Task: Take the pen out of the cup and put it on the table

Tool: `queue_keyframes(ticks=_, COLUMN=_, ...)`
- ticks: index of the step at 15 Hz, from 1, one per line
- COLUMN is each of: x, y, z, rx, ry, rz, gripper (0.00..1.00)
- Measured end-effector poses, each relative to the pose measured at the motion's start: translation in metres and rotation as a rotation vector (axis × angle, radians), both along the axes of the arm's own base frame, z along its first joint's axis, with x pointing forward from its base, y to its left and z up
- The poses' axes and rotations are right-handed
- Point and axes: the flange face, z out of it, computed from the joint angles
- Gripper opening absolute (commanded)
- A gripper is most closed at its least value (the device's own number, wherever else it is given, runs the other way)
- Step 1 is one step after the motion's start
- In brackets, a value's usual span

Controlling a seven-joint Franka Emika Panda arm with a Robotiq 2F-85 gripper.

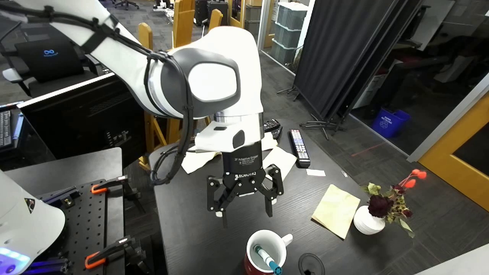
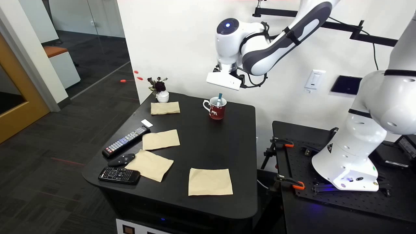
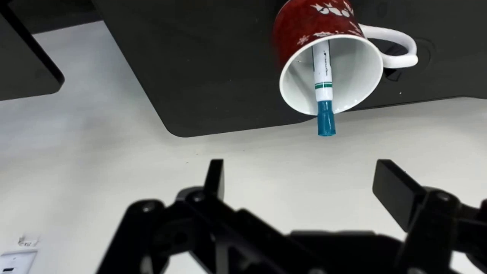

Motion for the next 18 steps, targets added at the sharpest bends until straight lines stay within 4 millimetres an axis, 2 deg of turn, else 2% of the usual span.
queue_keyframes(ticks=4, x=0.012, y=-0.013, z=-0.021, rx=0.015, ry=0.006, rz=0.024, gripper=1.0)
queue_keyframes(ticks=8, x=0.026, y=-0.017, z=-0.039, rx=0.035, ry=0.023, rz=0.097, gripper=1.0)
queue_keyframes(ticks=9, x=0.029, y=-0.017, z=-0.043, rx=0.038, ry=0.033, rz=0.111, gripper=0.95)
queue_keyframes(ticks=10, x=0.032, y=-0.018, z=-0.047, rx=0.042, ry=0.044, rz=0.124, gripper=0.81)
queue_keyframes(ticks=13, x=0.039, y=-0.021, z=-0.055, rx=0.055, ry=0.072, rz=0.154, gripper=0.62)
queue_keyframes(ticks=15, x=0.041, y=-0.026, z=-0.059, rx=0.06, ry=0.089, rz=0.166, gripper=0.55)
queue_keyframes(ticks=17, x=0.04, y=-0.033, z=-0.064, rx=0.064, ry=0.106, rz=0.169, gripper=0.53)
queue_keyframes(ticks=18, x=0.039, y=-0.037, z=-0.066, rx=0.066, ry=0.113, rz=0.167, gripper=0.56)
